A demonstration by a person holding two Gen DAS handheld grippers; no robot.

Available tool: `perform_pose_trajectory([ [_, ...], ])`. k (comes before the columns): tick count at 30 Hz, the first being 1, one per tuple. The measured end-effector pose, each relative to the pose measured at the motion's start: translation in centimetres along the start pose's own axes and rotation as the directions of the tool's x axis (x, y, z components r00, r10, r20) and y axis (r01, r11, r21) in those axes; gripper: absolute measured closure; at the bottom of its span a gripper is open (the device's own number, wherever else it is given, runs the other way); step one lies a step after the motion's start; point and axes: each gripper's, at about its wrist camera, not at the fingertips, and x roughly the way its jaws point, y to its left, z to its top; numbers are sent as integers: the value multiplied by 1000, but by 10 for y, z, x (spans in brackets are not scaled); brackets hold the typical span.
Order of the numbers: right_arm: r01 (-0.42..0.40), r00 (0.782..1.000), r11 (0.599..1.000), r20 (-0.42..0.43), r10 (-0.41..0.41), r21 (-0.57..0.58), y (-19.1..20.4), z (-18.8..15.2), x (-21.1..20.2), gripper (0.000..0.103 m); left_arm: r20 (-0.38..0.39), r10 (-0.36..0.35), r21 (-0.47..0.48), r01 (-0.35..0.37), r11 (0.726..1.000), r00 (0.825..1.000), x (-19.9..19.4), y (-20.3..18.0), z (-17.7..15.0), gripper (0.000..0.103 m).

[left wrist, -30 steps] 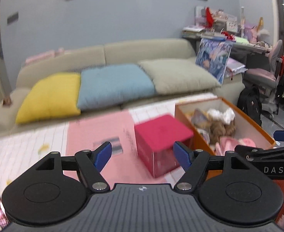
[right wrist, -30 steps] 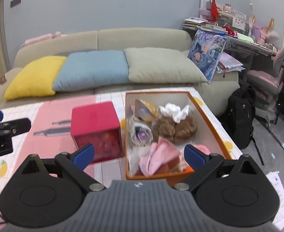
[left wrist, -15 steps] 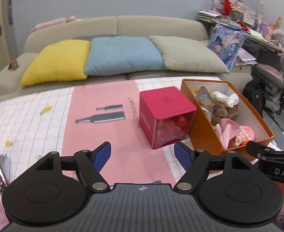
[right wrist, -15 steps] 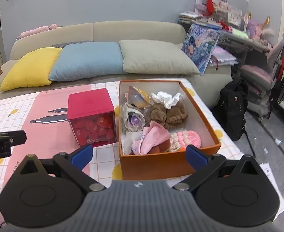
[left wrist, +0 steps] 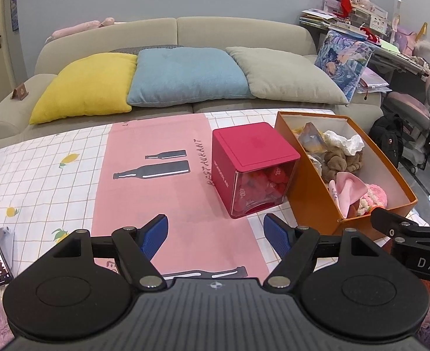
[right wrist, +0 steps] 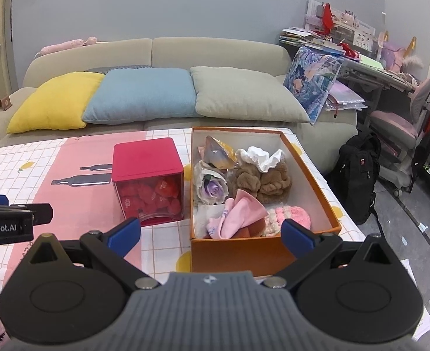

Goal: Organize soft objects

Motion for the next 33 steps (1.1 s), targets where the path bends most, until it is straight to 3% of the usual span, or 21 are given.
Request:
perform_pose_trajectory([
  [33, -2, 1000, 1000, 3, 2, -22, 3, 1, 0, 3, 6, -17, 10, 16, 1000, 1000, -1, -1, 3, 16],
])
